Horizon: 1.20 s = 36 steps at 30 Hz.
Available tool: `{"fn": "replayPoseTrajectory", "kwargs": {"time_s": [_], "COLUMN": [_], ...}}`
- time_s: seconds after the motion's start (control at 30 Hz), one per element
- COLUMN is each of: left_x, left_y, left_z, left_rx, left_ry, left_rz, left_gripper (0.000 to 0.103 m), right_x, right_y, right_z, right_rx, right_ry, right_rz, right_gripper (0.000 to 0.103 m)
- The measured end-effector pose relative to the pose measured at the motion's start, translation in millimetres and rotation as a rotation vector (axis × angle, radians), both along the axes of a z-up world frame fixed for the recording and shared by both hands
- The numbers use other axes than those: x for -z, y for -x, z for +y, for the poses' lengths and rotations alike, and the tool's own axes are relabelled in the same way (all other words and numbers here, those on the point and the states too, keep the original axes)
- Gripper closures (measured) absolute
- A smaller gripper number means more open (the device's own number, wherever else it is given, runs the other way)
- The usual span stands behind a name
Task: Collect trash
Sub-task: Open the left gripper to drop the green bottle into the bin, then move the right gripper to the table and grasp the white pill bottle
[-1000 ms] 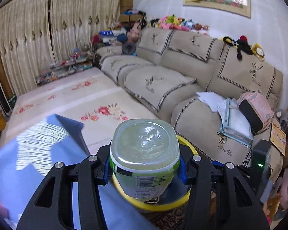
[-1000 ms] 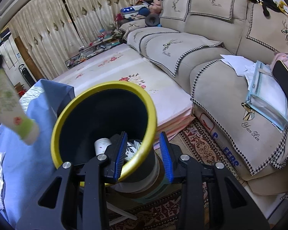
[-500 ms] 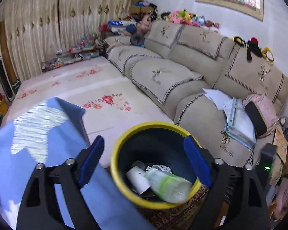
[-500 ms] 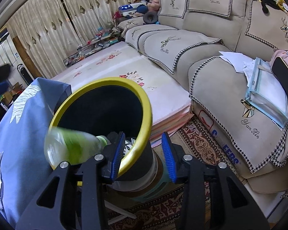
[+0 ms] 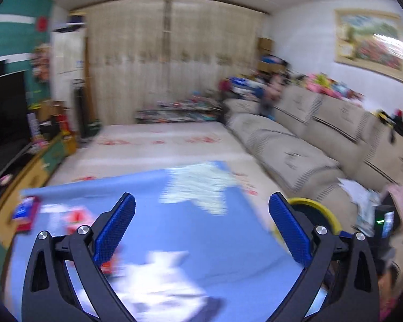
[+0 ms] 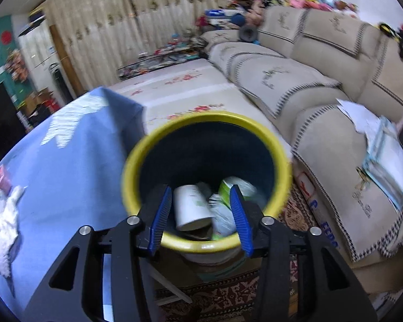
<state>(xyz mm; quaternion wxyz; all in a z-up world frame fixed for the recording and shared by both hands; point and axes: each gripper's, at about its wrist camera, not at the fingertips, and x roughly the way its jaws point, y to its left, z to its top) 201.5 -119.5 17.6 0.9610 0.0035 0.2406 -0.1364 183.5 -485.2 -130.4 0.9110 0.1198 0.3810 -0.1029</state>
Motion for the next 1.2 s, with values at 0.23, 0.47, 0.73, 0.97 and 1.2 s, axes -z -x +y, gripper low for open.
{"fn": "replayPoseTrajectory", "kwargs": {"time_s": [0.23,0.47,0.73,0.97,1.2], "left_x": [20,61,73,72,67], "left_y": [4,-1,7,15,24], "left_z": [154,253,283,296,286], "left_rx": [-0.332,-0.555,-0.634,-0.622,-0.602], "left_ry": [-0.018,-0.053,-0.045,0.028,0.051], "left_rz": [-0.045,-0.055,-0.054,-0.054,-0.080], "left_gripper": [0.005,0.005,0.005,0.005,0.005], "right_x": [-23,-30,-48,-44,-39], "right_y": [-29,-52,-52,-32,-29], "right_z": [93,210,300,345,357], "right_rx": [-0.205,-0.473,-0.684,-0.831,-0.874], "right_ry": [0.032,0.018,0.004,-0.041,-0.069], "right_rz": [-0.008,0.011,-0.011,0.014,0.031], "right_gripper": [0.058,0.057,0.057,0.055,0.051]}}
